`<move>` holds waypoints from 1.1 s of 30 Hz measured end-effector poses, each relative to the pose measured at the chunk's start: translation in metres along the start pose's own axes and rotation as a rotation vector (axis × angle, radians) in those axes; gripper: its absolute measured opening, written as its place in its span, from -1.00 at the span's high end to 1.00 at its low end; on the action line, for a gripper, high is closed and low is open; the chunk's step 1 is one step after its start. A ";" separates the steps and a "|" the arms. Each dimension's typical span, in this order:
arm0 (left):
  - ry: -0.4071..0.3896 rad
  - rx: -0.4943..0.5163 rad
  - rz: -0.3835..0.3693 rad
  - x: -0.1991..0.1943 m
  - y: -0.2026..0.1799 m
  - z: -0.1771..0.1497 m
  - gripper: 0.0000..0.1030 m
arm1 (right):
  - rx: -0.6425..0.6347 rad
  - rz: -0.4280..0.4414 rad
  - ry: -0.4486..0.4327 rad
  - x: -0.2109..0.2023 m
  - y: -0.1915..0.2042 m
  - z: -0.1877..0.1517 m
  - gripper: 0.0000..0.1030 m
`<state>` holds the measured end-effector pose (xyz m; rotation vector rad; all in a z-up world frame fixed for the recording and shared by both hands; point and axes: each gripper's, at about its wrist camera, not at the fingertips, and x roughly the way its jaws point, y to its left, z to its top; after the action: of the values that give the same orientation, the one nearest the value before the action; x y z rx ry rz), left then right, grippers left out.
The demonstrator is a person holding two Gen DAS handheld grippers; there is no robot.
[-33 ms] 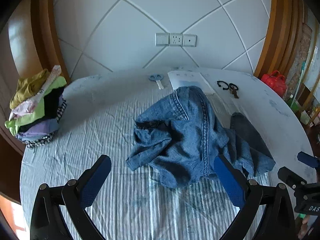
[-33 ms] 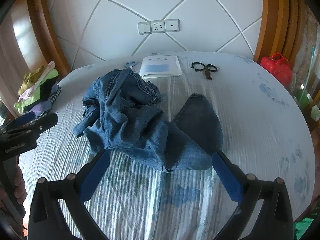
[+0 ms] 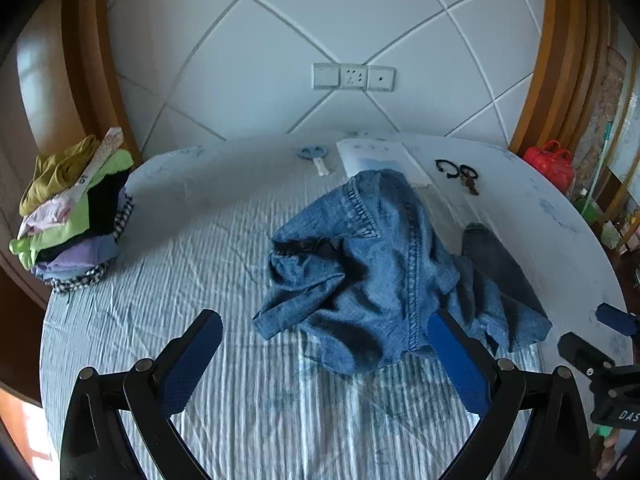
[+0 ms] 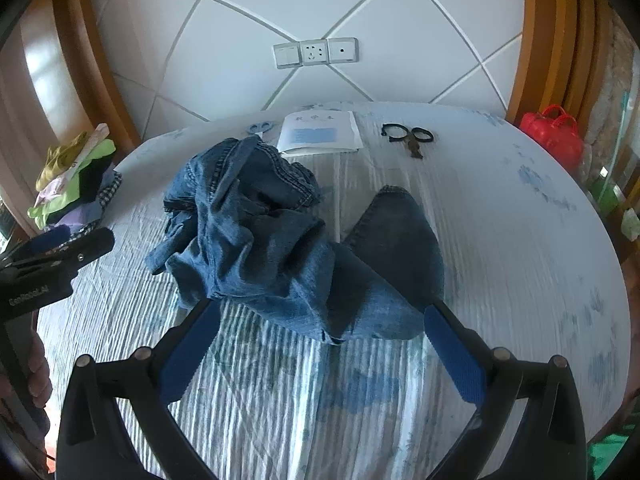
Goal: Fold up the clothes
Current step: 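Move both grippers toward the crumpled blue jeans on the bed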
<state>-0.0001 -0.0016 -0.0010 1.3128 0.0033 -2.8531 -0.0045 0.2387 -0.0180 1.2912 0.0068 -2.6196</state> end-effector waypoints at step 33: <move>0.074 -0.004 0.002 0.025 0.018 -0.002 -1.00 | 0.027 0.017 0.093 0.027 -0.021 0.005 -1.00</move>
<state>-0.0150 -0.0193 -0.0209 1.4162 0.0073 -2.7990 -0.0285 0.2532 -0.0380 1.4149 -0.0245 -2.5514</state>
